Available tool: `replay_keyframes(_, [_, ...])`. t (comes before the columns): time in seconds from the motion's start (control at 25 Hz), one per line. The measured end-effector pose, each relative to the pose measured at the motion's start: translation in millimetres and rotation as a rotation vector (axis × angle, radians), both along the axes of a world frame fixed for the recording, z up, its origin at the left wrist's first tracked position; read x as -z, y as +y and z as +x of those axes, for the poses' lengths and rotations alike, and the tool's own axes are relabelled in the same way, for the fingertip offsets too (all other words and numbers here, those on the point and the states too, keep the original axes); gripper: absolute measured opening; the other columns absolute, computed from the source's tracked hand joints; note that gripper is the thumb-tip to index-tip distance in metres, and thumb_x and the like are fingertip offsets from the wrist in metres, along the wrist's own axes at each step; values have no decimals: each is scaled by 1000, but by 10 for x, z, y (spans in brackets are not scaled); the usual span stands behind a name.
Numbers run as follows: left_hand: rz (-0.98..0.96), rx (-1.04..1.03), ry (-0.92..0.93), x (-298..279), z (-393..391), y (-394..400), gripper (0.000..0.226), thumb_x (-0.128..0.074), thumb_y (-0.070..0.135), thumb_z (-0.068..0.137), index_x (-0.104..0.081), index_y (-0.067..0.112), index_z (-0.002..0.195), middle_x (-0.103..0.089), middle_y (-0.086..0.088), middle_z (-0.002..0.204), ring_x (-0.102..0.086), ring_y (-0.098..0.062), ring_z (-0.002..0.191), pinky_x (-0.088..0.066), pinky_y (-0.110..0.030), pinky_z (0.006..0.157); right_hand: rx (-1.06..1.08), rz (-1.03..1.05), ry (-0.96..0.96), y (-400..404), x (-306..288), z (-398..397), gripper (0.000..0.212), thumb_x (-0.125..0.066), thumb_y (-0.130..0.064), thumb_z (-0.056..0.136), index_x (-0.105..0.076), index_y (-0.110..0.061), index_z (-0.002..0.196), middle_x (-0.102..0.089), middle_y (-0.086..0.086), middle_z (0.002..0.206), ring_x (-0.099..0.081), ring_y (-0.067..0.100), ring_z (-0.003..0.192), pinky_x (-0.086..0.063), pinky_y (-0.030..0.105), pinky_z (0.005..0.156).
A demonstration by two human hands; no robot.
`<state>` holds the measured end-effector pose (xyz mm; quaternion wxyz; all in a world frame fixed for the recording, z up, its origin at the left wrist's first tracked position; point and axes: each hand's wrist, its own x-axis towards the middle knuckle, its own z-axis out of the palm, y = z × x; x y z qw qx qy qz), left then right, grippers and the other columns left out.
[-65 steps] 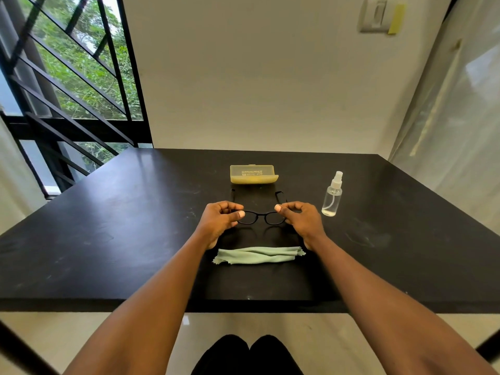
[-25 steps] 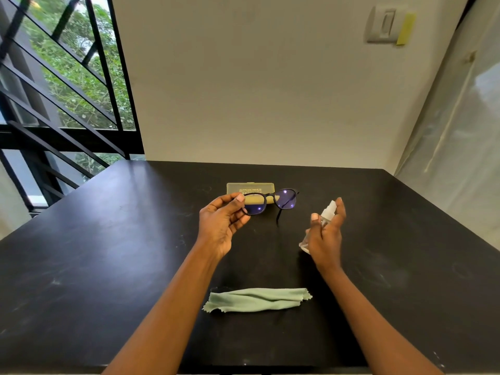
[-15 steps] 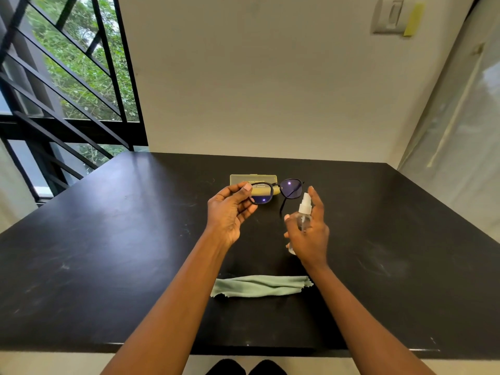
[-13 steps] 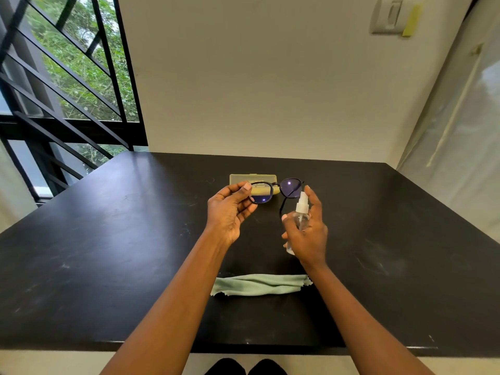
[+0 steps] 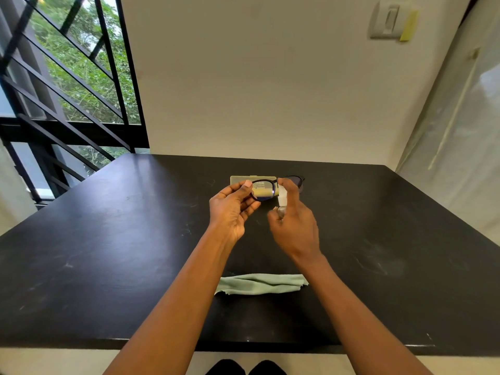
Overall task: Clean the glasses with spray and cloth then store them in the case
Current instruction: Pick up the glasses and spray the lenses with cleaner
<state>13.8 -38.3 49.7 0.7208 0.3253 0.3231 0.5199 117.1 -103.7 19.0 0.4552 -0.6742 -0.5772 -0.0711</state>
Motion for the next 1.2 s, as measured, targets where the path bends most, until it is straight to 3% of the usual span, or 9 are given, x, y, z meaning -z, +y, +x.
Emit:
replay_keyframes(0.16, [-15,-20,-10,-41,1,-14,8,-65,9,83,-64,7,91,-68,-12,83,-68,-20,71,-58,-24,53,123,-136,-145,49,-72,-36,56,-44,-21,91,-9,-40,129,-51,8,86,-52,23,65,-42,33,55])
replay_keyframes(0.48, [-3,-12,-7,-75,3,-49,8,-65,10,83,-64,7,91,-68,-11,82,-68,-18,69,-58,-24,55,125,-164,-197,77,-83,-42,53,-43,-22,93,-17,-33,137,-56,12,97,-47,19,62,-39,31,54])
replay_keyframes(0.76, [-15,5,-6,-77,-38,-27,11,-64,10,83,-64,8,94,-67,-12,85,-66,-19,77,-59,-26,56,189,-83,-57,-47,-111,129,54,-47,-18,90,-25,-27,138,-50,7,85,-49,21,64,-35,28,54])
replay_keyframes(1.04, [-31,14,5,-58,-36,-19,9,-63,11,83,-64,10,93,-67,-9,82,-65,-16,75,-57,-26,58,168,-1,-4,-57,-107,334,52,-50,-12,87,-16,-36,119,-53,11,80,-53,26,64,-42,33,55])
replay_keyframes(1.2, [-33,3,-1,-69,-47,-3,5,-63,10,84,-64,10,89,-67,-9,77,-65,-15,69,-59,-25,56,154,159,108,-19,45,472,57,-54,-9,86,-20,-35,124,-59,14,92,-55,23,70,-41,29,58])
